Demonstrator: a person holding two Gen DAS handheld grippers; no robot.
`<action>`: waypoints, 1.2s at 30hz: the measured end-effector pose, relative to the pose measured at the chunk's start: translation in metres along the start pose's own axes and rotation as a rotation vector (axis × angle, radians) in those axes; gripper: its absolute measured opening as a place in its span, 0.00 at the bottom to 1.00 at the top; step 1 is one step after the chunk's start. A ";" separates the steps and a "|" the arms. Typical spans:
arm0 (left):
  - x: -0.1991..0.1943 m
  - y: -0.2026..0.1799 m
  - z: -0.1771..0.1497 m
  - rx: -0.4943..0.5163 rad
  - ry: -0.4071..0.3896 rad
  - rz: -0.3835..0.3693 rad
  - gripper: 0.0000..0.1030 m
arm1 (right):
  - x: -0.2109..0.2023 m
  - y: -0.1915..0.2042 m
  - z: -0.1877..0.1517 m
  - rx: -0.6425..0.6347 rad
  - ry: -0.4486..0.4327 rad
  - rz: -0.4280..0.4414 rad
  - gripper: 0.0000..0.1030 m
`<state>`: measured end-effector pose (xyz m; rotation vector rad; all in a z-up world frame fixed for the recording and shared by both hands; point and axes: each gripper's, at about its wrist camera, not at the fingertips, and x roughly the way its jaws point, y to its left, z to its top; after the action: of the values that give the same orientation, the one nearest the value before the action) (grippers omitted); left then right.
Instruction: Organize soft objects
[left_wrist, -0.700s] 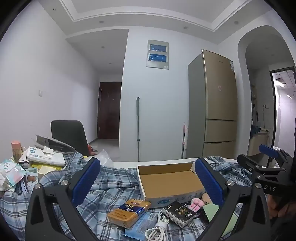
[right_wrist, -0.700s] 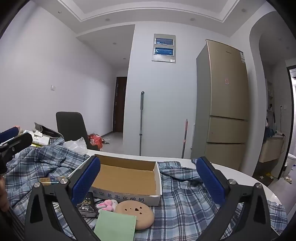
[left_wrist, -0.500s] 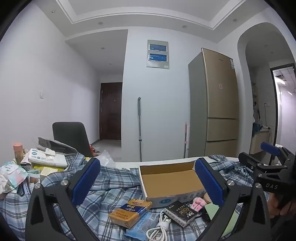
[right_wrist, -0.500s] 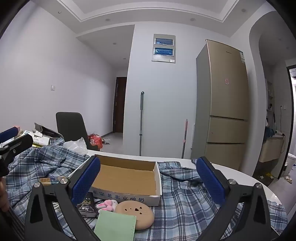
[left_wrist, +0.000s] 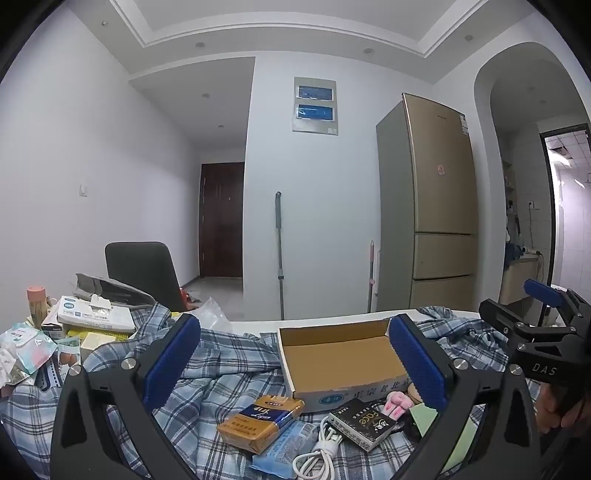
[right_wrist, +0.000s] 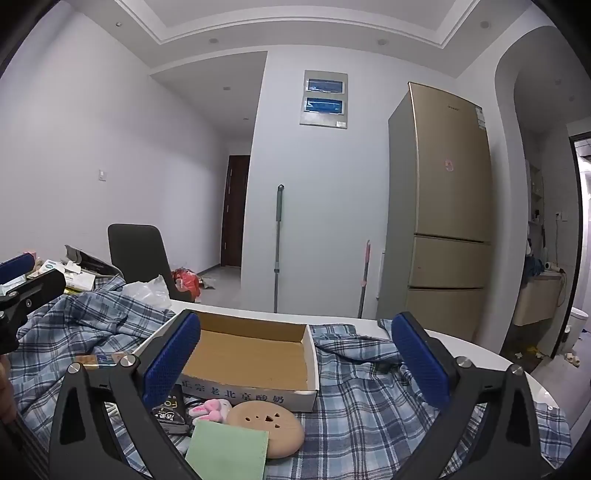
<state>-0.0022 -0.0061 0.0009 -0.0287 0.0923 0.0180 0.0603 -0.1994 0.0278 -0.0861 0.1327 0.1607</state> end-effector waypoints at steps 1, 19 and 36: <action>0.000 0.000 0.000 -0.001 -0.001 -0.001 1.00 | -0.001 0.000 0.000 -0.001 -0.001 -0.004 1.00; -0.003 -0.005 0.000 0.022 -0.024 0.004 1.00 | -0.001 0.000 0.001 -0.004 0.005 -0.016 1.00; -0.002 -0.004 0.000 0.023 -0.017 0.006 1.00 | -0.002 -0.001 0.001 -0.003 -0.002 -0.017 1.00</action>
<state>-0.0037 -0.0105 0.0009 -0.0051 0.0754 0.0236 0.0587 -0.2002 0.0291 -0.0895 0.1294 0.1438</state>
